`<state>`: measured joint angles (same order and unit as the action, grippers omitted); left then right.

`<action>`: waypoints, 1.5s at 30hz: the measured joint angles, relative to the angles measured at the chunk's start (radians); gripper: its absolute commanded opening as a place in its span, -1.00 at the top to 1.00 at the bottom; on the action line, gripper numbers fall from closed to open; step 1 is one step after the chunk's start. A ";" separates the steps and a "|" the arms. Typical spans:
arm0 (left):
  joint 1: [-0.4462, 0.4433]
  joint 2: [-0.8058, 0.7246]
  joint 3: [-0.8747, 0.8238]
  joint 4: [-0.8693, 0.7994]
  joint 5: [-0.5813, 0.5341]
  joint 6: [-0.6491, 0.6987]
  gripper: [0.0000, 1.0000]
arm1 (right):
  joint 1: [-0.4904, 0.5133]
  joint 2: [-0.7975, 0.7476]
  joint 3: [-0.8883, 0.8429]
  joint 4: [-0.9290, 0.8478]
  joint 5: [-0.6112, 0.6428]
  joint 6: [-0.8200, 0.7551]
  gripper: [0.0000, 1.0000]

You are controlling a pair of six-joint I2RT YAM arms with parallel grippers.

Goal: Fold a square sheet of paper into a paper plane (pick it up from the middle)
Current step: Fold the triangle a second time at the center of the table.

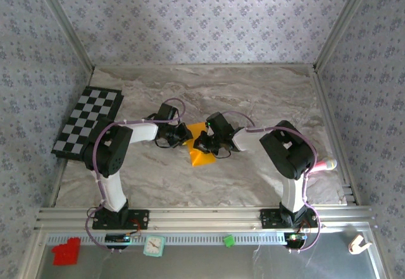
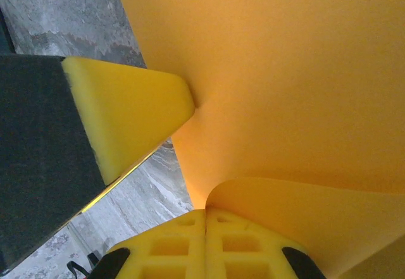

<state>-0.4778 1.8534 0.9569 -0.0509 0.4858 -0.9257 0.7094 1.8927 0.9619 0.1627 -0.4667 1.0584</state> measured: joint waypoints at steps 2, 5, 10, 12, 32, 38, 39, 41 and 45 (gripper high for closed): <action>0.000 0.000 0.000 0.000 0.000 0.000 0.73 | 0.000 0.000 0.000 0.001 0.000 0.000 0.98; 0.000 0.000 0.000 0.000 0.000 0.000 0.73 | 0.000 0.000 -0.001 0.003 0.000 0.001 0.98; 0.000 0.000 0.000 0.000 0.000 0.000 0.73 | 0.000 0.004 -0.002 0.004 0.001 0.004 0.98; 0.000 0.000 0.000 0.000 0.000 0.000 0.73 | 0.000 0.006 -0.002 0.005 0.004 0.004 0.98; 0.000 0.000 0.000 0.000 0.000 0.000 0.73 | 0.000 0.020 -0.004 0.012 0.006 0.008 0.96; 0.000 0.000 0.000 0.000 0.000 0.000 0.73 | 0.000 0.024 -0.004 0.017 0.003 0.015 0.89; 0.000 0.000 0.001 -0.001 0.000 0.000 0.73 | 0.000 0.024 -0.004 0.019 0.003 0.017 0.87; 0.000 0.000 0.006 -0.009 -0.001 0.000 0.72 | 0.000 0.026 -0.004 0.022 0.003 0.020 0.82; 0.001 -0.003 0.025 -0.039 -0.009 0.000 0.64 | 0.000 0.026 -0.004 0.028 0.001 0.027 0.70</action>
<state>-0.4770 1.8507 0.9817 -0.0898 0.4770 -0.9260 0.7094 1.9190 0.9581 0.1909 -0.4656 1.0851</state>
